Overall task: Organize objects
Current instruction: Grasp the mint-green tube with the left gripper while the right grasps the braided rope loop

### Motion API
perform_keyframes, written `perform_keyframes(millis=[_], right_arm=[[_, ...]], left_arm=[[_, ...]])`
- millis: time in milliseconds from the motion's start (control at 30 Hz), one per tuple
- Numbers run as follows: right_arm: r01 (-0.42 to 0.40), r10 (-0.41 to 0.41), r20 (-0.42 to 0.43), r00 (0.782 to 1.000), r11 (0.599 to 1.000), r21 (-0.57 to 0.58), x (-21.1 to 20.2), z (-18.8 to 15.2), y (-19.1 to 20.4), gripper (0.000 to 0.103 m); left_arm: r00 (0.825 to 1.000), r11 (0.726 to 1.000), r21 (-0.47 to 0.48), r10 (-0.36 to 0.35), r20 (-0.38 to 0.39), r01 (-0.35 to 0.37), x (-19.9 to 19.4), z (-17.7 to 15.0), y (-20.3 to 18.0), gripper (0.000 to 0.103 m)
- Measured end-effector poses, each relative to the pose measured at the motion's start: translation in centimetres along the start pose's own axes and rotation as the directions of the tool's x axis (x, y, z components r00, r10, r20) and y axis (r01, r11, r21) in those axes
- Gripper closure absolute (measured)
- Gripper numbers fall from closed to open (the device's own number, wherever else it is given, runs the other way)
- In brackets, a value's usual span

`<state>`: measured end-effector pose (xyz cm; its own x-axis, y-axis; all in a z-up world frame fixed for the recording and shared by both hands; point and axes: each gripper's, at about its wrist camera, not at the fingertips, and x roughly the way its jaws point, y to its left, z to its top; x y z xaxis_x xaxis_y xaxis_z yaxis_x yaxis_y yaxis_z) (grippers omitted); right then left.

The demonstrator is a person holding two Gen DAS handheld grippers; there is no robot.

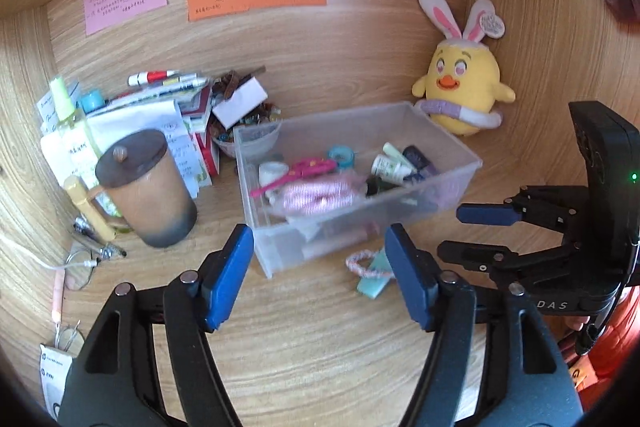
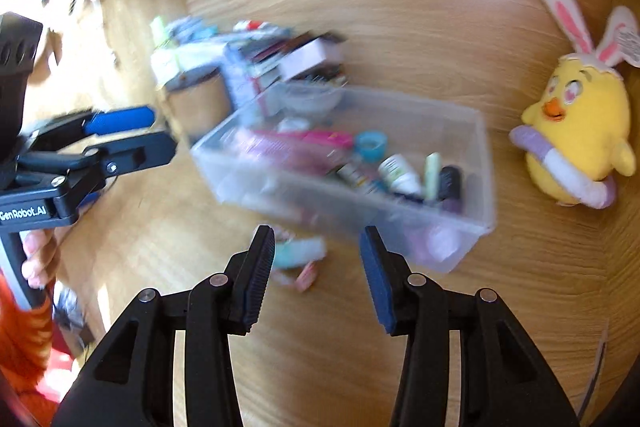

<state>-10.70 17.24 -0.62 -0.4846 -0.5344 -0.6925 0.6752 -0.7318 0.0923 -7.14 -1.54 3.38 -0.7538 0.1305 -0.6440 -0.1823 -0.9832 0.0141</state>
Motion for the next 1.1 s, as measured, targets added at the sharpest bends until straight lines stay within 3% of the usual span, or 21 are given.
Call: perform_keyframes(millis=[300, 333, 400, 500, 733, 1000, 1100], right_arm=[[-0.004, 0.0, -0.159, 0.987, 1.0, -0.024, 5.8, -1.1, 0.7, 0.063], [0.0, -0.004, -0.161, 0.987, 1.0, -0.021, 6.1, -1.1, 0.6, 0.064], [-0.007, 0.004, -0.17, 0.986, 1.0, -0.015, 6.6, -1.1, 0.4, 0.08], [-0.012, 0.01, -0.156, 0.988, 1.0, -0.01, 6.4, -1.2, 0.3, 0.091], [0.003, -0.004, -0.1, 0.995, 1.0, -0.014, 4.3, -1.2, 0.5, 0.093], [0.022, -0.019, -0.1, 0.995, 0.999, 0.029, 3.1, -2.7, -0.9, 0.093], [0.033, -0.027, -0.103, 0.994, 0.998, 0.055, 2.8, -3.2, -1.7, 0.093]], left_arm=[[0.989, 0.999, -0.006, -0.033, -0.143, 0.032, 3.0, -3.9, 0.0, 0.035], [0.987, 0.999, -0.002, -0.038, -0.157, 0.038, 3.5, -4.1, -0.2, 0.035], [0.983, 0.999, 0.003, -0.047, -0.179, 0.048, 4.4, -4.4, -0.5, 0.035], [0.979, 0.998, 0.004, -0.062, -0.195, 0.064, 5.2, -4.6, -0.9, 0.035], [0.97, 0.994, 0.025, -0.102, -0.222, 0.11, 6.9, -4.2, -2.1, 0.035], [0.95, 0.978, 0.086, -0.16, -0.267, 0.189, 9.7, -3.0, -5.0, 0.036], [0.944, 0.971, 0.117, -0.17, -0.283, 0.21, 10.3, -2.9, -6.1, 0.045]])
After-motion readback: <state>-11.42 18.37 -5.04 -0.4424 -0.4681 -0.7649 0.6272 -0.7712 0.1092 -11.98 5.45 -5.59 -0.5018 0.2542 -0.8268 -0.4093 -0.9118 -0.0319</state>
